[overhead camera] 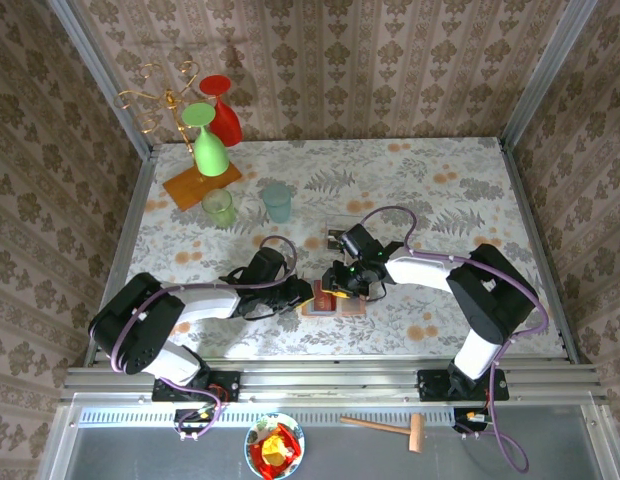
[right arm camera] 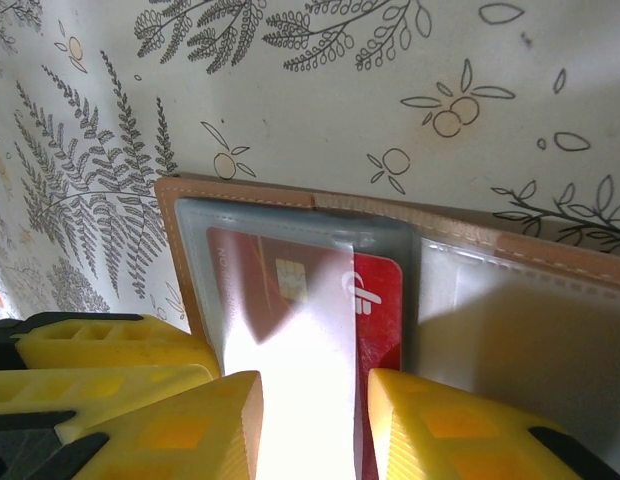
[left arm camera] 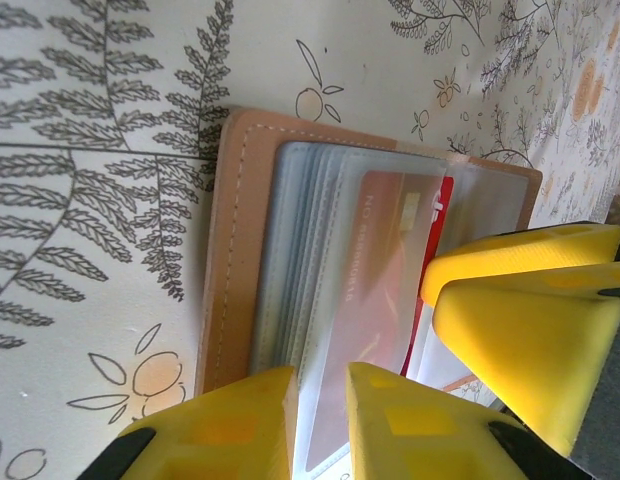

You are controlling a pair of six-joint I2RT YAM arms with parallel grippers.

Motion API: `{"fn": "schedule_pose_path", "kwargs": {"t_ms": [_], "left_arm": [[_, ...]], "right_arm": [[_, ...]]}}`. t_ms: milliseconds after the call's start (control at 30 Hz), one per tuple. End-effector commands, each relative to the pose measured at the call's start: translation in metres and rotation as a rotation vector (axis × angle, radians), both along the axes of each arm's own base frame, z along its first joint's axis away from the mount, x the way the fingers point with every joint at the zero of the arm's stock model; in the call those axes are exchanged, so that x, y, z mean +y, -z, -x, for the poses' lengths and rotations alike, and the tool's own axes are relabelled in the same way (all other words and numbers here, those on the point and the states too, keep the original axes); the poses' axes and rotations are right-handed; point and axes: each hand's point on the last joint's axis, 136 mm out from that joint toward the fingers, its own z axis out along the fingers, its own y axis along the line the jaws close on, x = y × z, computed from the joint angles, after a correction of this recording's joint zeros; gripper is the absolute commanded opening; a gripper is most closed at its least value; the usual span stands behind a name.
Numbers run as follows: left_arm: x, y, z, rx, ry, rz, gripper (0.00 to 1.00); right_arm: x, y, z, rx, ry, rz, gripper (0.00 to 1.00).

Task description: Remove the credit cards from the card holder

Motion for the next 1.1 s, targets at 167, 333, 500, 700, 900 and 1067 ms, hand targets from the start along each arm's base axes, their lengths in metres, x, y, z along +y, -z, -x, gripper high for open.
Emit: {"fn": "schedule_pose_path", "kwargs": {"t_ms": [167,333,500,700,900,1067], "left_arm": [[0.004,0.008,0.000,0.018,-0.008,-0.028,0.22],[0.002,0.001,-0.003,0.005,-0.002,-0.027,0.22],[-0.003,-0.013,-0.008,-0.026,0.005,-0.011,0.22],[-0.011,-0.029,-0.016,-0.054,0.021,0.000,0.22],[-0.022,-0.034,-0.019,-0.065,0.050,0.002,0.22],[-0.027,-0.024,-0.019,-0.045,0.062,0.001,0.21]], "right_arm": [[-0.009,-0.010,-0.002,-0.039,-0.009,0.062,0.37],[-0.012,-0.014,-0.002,-0.053,-0.010,0.068,0.37],[-0.012,-0.020,-0.001,-0.062,-0.009,0.056,0.37],[-0.016,-0.024,0.001,-0.072,0.003,0.046,0.38],[-0.018,-0.025,0.001,-0.054,0.033,-0.017,0.37],[-0.015,-0.025,0.002,-0.045,0.029,-0.057,0.37]]}}
